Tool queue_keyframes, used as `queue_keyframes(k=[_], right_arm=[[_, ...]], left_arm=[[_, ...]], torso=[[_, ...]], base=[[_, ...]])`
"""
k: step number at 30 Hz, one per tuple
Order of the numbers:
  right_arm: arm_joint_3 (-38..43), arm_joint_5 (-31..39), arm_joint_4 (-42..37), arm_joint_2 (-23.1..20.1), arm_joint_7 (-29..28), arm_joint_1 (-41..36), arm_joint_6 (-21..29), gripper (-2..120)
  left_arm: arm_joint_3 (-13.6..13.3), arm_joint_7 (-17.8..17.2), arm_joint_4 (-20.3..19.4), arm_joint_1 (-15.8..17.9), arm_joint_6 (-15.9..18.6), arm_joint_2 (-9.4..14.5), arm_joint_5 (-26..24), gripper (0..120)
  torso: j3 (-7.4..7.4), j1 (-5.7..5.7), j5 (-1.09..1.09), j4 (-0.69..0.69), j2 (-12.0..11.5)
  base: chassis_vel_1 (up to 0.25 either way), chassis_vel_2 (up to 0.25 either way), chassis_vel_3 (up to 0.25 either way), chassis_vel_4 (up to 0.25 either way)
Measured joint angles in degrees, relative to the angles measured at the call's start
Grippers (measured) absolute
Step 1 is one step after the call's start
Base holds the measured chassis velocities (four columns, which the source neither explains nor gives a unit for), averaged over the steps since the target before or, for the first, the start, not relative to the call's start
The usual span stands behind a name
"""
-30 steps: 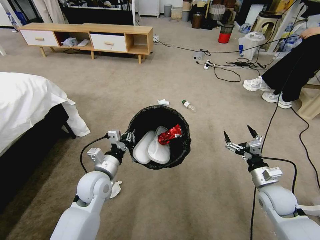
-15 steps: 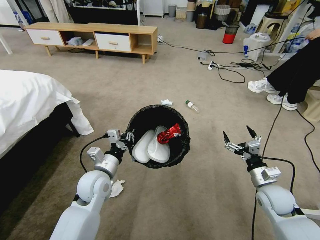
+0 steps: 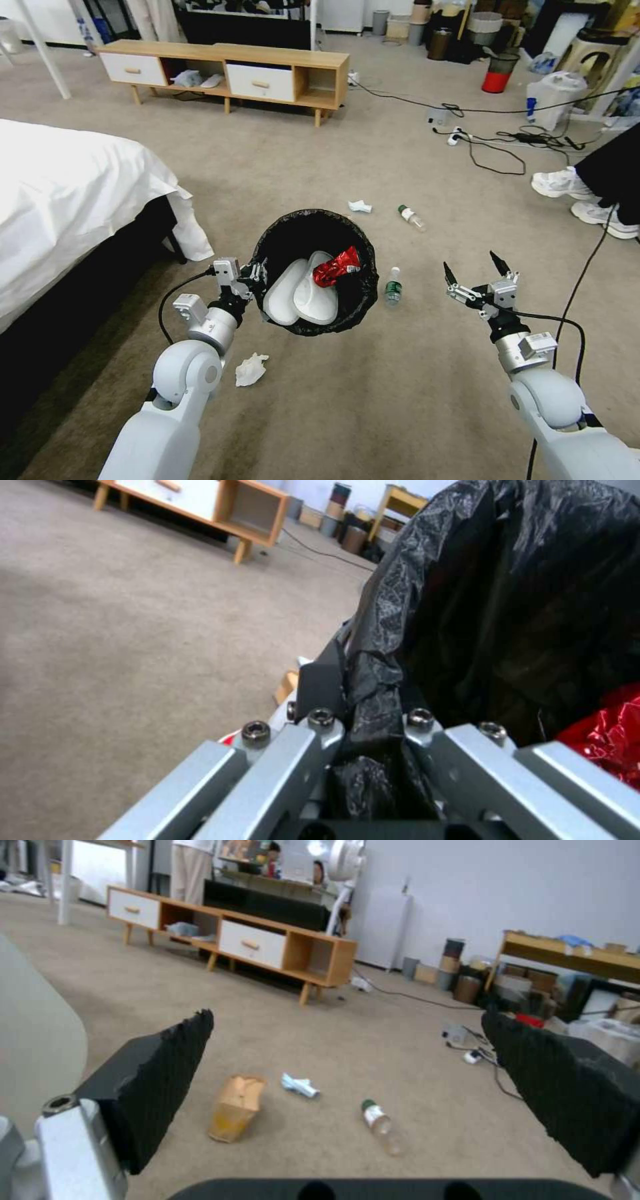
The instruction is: Pick up the trash bin, then pick up the garbage from the floor and place it into the trash bin.
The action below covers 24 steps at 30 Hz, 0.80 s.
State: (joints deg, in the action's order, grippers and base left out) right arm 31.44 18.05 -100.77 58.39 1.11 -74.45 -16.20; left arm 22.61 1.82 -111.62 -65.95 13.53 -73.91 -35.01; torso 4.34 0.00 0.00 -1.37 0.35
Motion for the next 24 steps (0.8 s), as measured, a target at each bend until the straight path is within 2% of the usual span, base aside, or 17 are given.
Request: queue_keyframes(k=[24], right_arm=[[0.1,0.0,0.1,-0.2,0.1,0.0,-0.2,100]], left_arm=[[-0.2,0.1,0.1,0.0,-0.1,-0.6,0.2,3]], torso=[[0.00,0.00,0.00,-0.01,0.0]], base=[[0.040,0.034,0.038,0.036]])
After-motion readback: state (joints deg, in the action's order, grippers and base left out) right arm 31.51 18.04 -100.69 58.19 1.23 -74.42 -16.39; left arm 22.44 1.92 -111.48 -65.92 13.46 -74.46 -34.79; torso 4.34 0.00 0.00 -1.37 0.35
